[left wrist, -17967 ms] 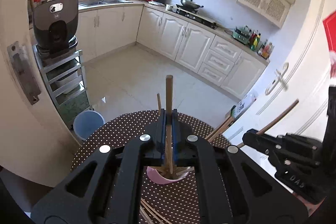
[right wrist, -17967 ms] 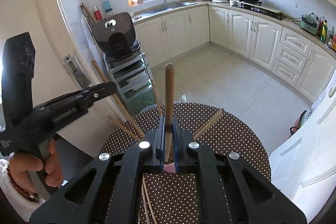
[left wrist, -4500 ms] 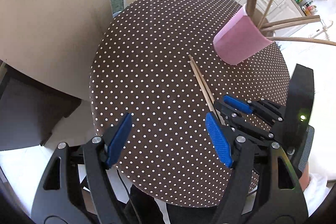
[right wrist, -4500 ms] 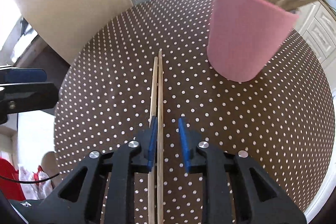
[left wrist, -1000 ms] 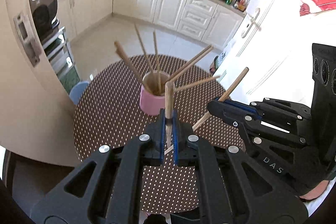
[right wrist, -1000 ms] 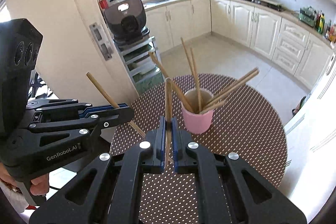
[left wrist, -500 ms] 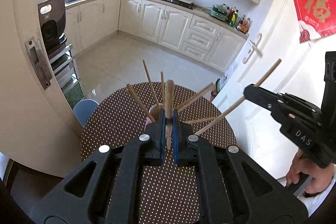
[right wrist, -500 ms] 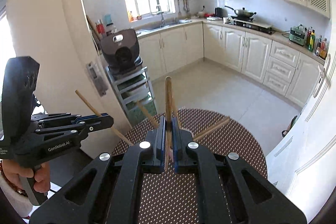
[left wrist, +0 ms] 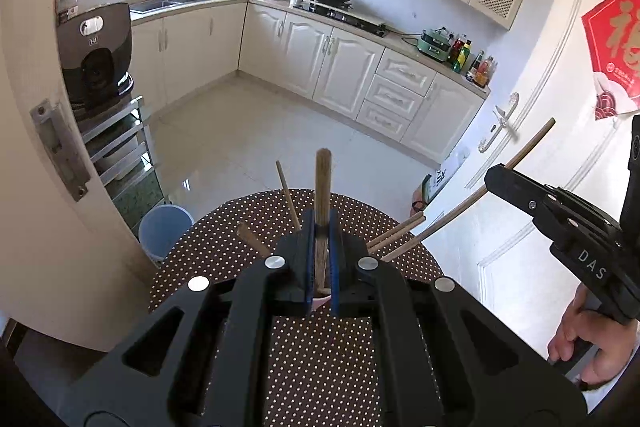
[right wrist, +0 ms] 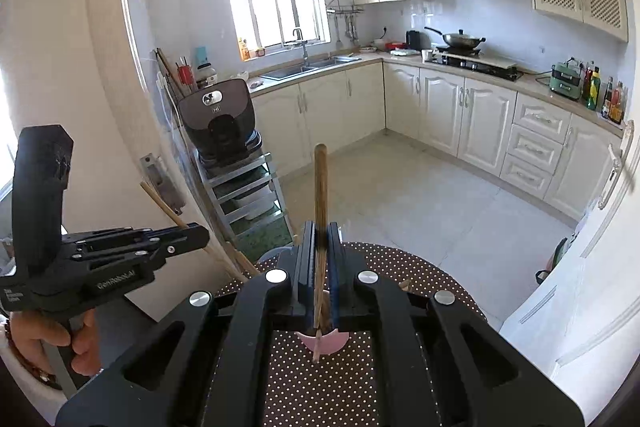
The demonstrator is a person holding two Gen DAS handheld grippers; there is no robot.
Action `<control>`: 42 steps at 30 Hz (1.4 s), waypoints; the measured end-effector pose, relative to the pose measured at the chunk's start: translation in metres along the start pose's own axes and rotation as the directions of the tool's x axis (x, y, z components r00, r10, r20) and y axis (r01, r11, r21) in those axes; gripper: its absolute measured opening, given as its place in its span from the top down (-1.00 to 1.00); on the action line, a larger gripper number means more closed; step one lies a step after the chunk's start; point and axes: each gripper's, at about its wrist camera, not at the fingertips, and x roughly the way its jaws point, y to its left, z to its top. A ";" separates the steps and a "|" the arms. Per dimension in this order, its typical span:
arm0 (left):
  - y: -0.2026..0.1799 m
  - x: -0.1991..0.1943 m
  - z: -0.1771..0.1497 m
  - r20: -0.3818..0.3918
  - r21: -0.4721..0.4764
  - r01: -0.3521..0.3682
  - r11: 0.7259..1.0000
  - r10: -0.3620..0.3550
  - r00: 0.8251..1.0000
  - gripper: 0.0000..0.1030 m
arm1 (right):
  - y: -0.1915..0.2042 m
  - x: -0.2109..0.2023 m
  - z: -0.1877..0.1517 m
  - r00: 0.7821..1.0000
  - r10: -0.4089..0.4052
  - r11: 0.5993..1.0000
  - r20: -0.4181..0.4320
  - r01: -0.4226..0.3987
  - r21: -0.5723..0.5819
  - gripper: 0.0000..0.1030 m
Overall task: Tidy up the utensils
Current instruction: 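Lower the left gripper's stick into the cup while the right gripper lowers its stick in, then open both grippers and pull them back from the cup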
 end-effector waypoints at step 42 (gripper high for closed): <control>0.003 0.073 -0.062 -0.178 0.041 -0.046 0.998 0.052 0.983 0.86 | 0.014 0.065 -0.063 0.981 -0.023 0.998 -0.193 0.012 -0.060 0.90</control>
